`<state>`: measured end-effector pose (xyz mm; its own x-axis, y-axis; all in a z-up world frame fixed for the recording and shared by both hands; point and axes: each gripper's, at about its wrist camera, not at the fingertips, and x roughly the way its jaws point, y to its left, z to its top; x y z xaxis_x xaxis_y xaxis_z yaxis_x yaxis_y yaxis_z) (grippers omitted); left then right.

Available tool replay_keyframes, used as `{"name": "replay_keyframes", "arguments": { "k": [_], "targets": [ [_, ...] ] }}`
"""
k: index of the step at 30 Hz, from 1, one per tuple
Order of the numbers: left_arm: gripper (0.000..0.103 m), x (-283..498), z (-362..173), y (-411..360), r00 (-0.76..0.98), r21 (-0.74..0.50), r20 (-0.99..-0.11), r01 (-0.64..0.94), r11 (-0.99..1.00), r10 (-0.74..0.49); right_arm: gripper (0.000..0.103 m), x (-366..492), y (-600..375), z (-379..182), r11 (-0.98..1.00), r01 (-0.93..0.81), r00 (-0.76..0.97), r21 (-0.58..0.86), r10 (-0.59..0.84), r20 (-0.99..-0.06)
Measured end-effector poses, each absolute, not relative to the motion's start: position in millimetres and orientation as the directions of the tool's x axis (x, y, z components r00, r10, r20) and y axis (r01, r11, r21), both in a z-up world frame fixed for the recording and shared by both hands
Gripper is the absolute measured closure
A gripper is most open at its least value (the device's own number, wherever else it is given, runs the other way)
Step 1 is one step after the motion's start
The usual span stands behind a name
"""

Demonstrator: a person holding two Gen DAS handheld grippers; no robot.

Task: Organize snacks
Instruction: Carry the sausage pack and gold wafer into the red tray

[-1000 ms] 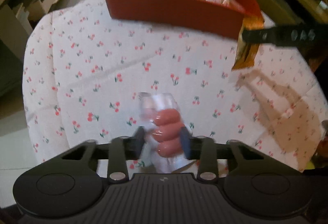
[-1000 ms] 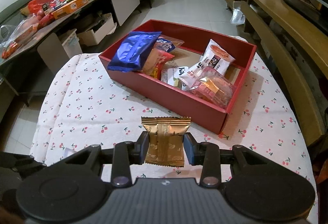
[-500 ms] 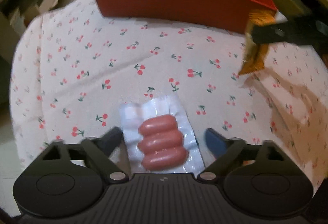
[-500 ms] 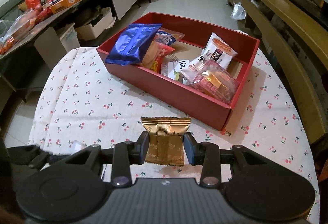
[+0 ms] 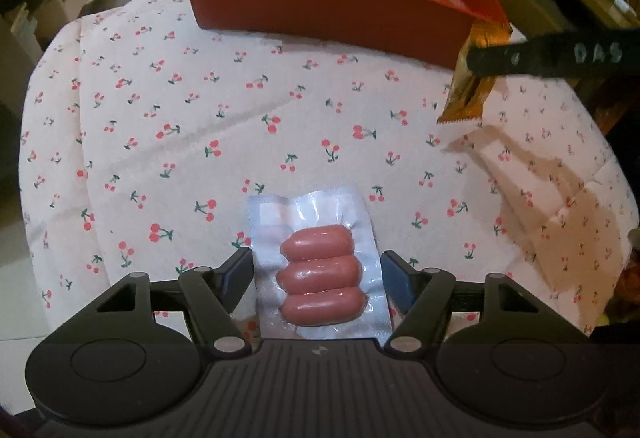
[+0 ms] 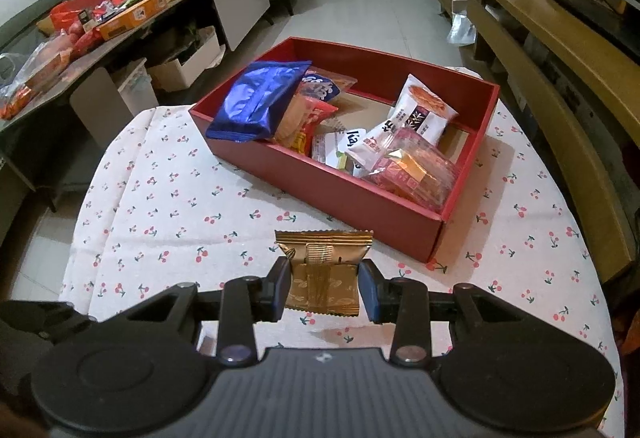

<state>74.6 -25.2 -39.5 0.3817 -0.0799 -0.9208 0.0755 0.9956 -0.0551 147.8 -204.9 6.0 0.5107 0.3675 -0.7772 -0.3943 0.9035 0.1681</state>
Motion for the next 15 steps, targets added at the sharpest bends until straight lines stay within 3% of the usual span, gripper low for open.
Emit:
{"name": "replay_keyframes", "arguments": {
  "k": [15],
  "targets": [
    [0.028,107.0,11.6,-8.5,0.542,-0.136,-0.827,0.064,0.989,-0.149,0.062,162.8,-201.1,8.2,0.919,-0.362,0.532,0.158,0.343,-0.774]
  ]
}}
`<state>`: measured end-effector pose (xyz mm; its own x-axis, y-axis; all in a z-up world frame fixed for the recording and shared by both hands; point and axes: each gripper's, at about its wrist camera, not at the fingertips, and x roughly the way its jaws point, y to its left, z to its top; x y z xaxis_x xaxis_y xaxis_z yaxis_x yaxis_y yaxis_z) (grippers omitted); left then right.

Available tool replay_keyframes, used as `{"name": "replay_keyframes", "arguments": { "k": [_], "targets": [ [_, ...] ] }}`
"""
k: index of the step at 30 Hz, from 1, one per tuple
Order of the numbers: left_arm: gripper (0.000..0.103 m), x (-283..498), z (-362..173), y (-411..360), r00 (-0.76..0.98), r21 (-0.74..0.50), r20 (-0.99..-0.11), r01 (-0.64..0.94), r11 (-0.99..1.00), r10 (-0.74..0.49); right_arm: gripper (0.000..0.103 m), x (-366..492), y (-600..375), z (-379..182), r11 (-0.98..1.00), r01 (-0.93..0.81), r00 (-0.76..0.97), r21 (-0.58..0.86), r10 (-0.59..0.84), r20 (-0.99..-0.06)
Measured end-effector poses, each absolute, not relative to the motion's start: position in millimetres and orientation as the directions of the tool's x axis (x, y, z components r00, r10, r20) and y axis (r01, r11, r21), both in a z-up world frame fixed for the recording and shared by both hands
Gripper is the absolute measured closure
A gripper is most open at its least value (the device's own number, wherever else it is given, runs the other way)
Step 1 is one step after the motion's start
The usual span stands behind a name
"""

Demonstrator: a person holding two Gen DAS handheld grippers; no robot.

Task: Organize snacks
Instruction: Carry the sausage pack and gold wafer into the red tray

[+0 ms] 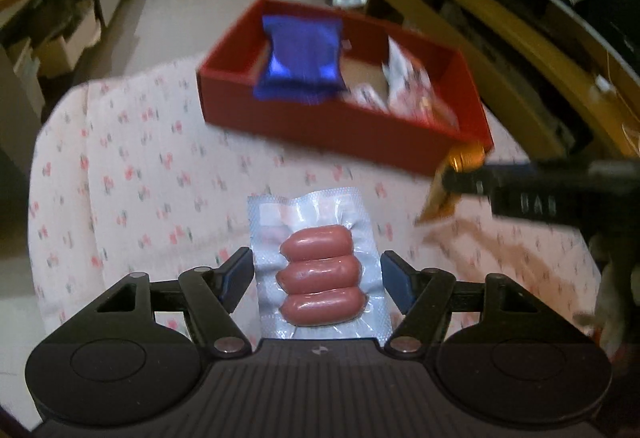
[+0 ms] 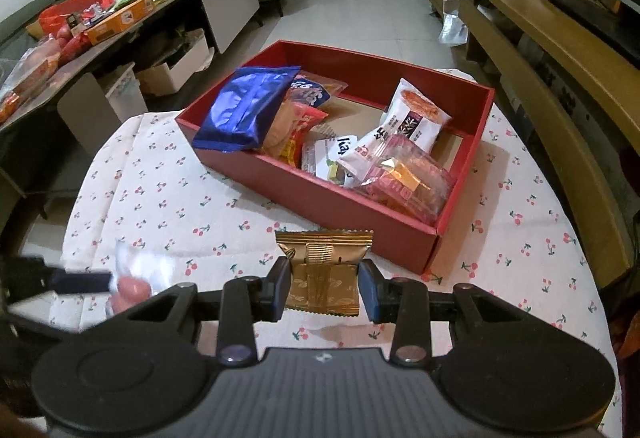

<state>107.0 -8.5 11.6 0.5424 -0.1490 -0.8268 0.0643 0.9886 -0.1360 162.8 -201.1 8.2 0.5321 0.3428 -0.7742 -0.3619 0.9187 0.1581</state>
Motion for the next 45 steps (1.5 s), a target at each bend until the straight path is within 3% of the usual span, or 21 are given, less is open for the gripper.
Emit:
{"name": "replay_keyframes", "arguments": {
  "k": [15,22,28,30,34,41,45],
  "targets": [
    [0.028,212.2,29.1,-20.3,0.627,-0.158,-0.759,0.087,0.984,-0.177,0.063,232.8,-191.9,24.0,0.947,-0.264,0.598,0.184,0.311,-0.738],
    [0.028,237.5,20.9,-20.0,0.615,-0.170,-0.767,0.080,0.982,-0.183,0.072,262.7,-192.2,15.0,0.955,-0.241,0.591,0.176,0.288,-0.754],
    [0.028,229.5,26.3,-19.4,0.605,-0.192,-0.766,0.109,0.975,-0.218,0.071,218.8,-209.4,17.5,0.952,-0.293,0.574,0.088,0.249,-0.780],
    [0.028,224.2,27.7,-19.0,0.599,-0.198,-0.768,0.117,0.973,-0.228,0.068,199.7,-215.8,12.6,0.933,-0.348,0.534,0.089,0.275,-0.800],
    [0.028,212.8,24.8,-21.4,0.585,-0.195,-0.777,0.127,0.973,-0.232,0.051,182.7,-217.5,-0.3,0.897,-0.435,0.481,0.085,0.311,-0.820],
    [0.028,213.3,26.9,-27.4,0.578,-0.206,-0.775,0.151,0.967,-0.256,0.046,189.5,-211.7,-45.5,0.870,-0.492,0.370,0.023,0.233,-0.899],
    [0.028,213.9,25.3,-31.9,0.571,-0.206,-0.779,0.160,0.965,-0.261,0.044,187.4,-212.8,-55.2,0.863,-0.504,0.362,0.028,0.241,-0.901]
  ]
}}
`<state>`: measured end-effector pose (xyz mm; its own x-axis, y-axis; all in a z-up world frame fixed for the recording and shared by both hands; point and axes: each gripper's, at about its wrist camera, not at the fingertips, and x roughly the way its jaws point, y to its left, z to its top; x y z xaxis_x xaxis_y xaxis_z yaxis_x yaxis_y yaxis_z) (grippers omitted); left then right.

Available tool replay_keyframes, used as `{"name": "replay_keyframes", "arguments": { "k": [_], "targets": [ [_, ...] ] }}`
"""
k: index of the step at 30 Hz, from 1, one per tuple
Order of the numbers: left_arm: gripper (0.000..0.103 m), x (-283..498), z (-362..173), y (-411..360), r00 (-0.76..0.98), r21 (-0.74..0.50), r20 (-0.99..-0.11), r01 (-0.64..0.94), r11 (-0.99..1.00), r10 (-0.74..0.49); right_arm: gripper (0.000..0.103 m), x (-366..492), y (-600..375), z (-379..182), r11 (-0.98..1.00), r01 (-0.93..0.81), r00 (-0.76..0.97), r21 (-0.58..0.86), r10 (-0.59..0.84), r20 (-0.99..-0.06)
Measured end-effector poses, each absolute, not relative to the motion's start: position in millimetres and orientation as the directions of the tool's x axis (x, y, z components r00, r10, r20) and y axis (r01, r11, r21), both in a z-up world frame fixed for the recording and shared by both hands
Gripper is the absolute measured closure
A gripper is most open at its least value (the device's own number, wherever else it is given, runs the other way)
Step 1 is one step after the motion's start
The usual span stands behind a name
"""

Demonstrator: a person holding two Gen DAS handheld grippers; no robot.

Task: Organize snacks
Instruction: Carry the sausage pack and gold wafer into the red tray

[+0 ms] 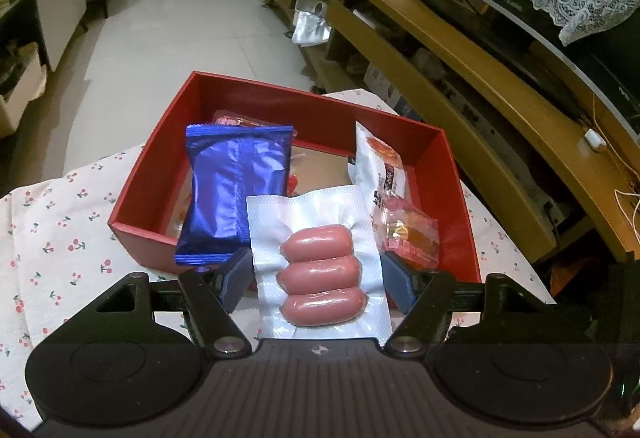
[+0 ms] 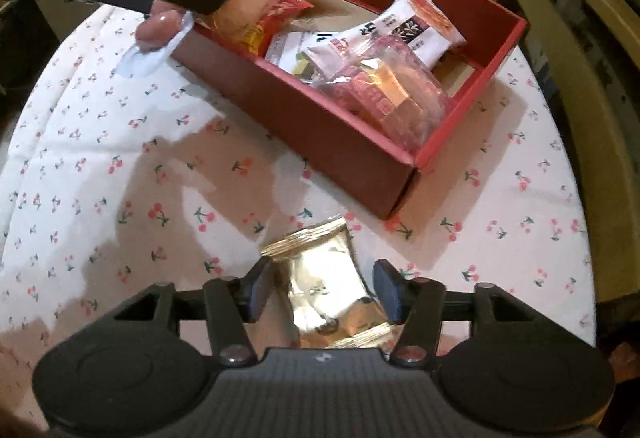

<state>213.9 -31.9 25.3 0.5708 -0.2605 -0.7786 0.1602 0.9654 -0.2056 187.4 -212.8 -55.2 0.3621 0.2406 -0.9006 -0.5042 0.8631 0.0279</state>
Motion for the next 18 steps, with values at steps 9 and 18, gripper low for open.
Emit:
{"name": "replay_keyframes", "arguments": {
  "k": [9,18],
  "targets": [
    [0.027,208.9,23.9,-37.1,0.561,-0.203,-0.783,0.176,0.963,-0.268,0.058,175.9,-218.4,-50.2,0.889,-0.454,0.365,0.053,0.240,-0.900],
    [0.027,209.7,32.3,-36.3,0.579,-0.213,-0.767,0.175,0.961,-0.275,0.058,165.2,-234.7,8.8,0.910,-0.387,0.503,0.149,0.344,-0.793]
  ]
}}
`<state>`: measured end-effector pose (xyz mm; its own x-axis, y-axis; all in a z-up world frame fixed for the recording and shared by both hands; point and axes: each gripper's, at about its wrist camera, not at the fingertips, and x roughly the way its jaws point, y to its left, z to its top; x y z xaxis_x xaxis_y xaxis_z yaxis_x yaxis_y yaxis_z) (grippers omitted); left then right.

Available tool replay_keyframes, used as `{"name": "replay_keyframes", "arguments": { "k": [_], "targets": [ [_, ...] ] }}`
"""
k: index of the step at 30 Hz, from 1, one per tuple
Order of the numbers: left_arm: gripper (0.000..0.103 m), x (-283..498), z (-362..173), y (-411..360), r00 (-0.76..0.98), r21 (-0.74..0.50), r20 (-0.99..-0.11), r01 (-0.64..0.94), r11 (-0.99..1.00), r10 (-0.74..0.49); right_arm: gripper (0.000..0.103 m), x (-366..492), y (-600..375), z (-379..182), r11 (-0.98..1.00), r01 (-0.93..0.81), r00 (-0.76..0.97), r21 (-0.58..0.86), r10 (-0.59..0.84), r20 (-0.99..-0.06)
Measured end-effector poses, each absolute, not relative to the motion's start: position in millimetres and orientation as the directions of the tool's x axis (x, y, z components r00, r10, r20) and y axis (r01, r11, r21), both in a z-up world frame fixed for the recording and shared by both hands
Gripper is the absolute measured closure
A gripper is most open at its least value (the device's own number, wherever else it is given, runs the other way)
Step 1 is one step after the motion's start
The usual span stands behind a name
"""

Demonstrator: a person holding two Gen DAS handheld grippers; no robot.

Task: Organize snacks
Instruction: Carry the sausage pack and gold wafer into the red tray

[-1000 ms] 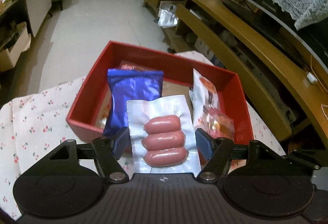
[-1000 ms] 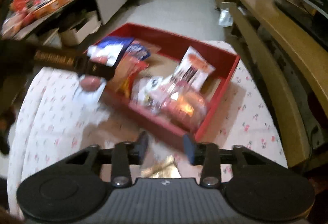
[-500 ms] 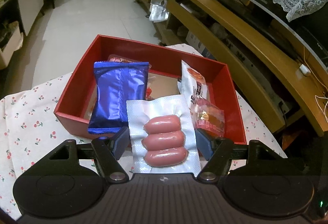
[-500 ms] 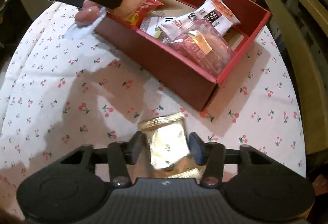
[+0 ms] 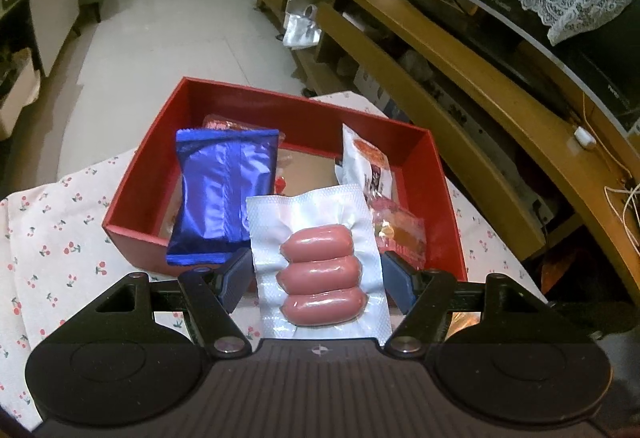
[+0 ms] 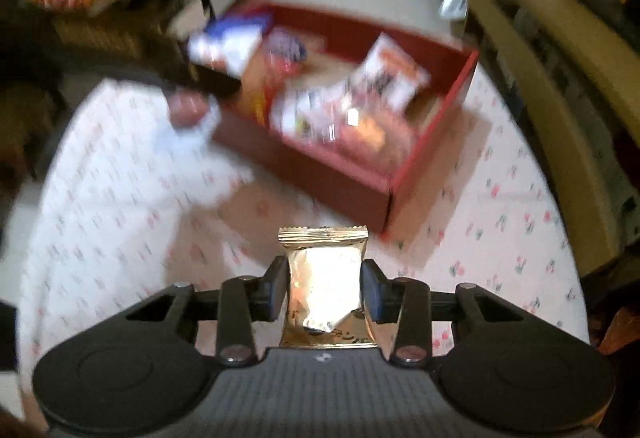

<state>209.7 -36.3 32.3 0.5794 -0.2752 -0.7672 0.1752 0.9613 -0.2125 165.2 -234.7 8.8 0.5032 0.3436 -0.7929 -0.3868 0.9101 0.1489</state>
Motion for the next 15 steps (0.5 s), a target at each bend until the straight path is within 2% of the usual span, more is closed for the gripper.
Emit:
{"name": "replay_keyframes", "arguments": {
  "k": [6,15],
  "targets": [
    [0.027,225.8,38.4,-40.6,0.605,-0.202,-0.752,0.163,0.966,-0.259,0.058,199.7,-223.1,36.8,0.938,-0.306,0.615,0.162,0.325,-0.719],
    [0.027,263.4,23.3,-47.4,0.615,-0.175,-0.756,0.137,0.975,-0.223,0.058,265.0,-198.5,14.9,0.962,-0.233,0.622,0.142,0.260,-0.739]
  ]
}}
